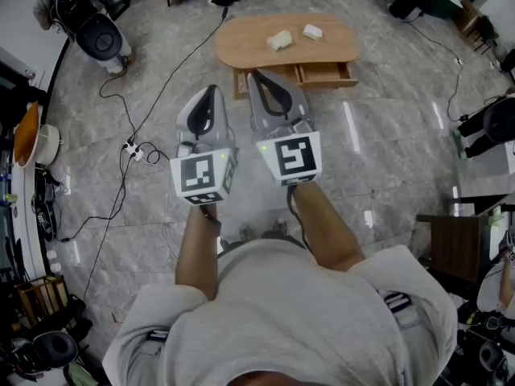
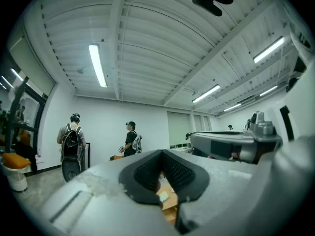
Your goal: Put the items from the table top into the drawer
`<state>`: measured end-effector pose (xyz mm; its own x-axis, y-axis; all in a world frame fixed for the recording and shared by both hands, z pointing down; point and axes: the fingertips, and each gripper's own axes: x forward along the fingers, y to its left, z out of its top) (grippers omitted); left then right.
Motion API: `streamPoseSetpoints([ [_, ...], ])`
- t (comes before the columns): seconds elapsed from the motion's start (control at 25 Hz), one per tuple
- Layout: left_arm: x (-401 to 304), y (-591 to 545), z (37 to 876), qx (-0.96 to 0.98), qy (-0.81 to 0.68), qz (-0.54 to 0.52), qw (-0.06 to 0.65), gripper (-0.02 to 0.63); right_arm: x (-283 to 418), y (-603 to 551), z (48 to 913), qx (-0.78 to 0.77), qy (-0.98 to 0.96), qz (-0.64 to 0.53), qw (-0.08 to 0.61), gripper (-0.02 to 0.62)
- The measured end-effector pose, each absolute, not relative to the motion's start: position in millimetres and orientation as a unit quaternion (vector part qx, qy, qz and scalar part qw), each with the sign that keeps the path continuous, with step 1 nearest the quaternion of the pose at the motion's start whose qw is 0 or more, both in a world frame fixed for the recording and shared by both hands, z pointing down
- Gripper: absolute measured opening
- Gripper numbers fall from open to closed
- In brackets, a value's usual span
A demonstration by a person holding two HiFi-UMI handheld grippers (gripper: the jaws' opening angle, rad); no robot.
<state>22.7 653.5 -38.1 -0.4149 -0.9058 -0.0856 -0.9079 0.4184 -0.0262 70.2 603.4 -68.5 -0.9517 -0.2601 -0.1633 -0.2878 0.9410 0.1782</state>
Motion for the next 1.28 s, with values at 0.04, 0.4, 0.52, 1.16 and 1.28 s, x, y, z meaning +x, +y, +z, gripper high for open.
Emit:
streamPoseSetpoints([
  [0.04,22.7,647.1,-38.5,-0.539,0.841,0.011,0.044,0.021,70.1,597.9,-68.1,-0.138,0.983,0.101,0.070,0.006],
  [0.4,18.1,591.1,-15.6,-0.532,0.846,-0.006,0.024,0.021,70.3,540.5,-42.2,-0.132,0.986,0.083,0.055,0.006],
  [0.52,13.7,573.4,-8.3,-0.532,0.846,-0.010,0.022,0.021,68.6,519.7,-33.9,-0.141,0.985,0.082,0.056,0.006],
  [1.16,-133.7,441.4,82.2,-0.595,0.802,-0.023,-0.045,0.021,-69.2,405.1,42.3,-0.201,0.978,0.047,0.002,0.006],
  [1.28,-163.9,417.1,98.2,-0.615,0.786,-0.020,-0.060,0.021,-101.4,381.7,64.5,-0.226,0.973,0.041,-0.029,0.007],
])
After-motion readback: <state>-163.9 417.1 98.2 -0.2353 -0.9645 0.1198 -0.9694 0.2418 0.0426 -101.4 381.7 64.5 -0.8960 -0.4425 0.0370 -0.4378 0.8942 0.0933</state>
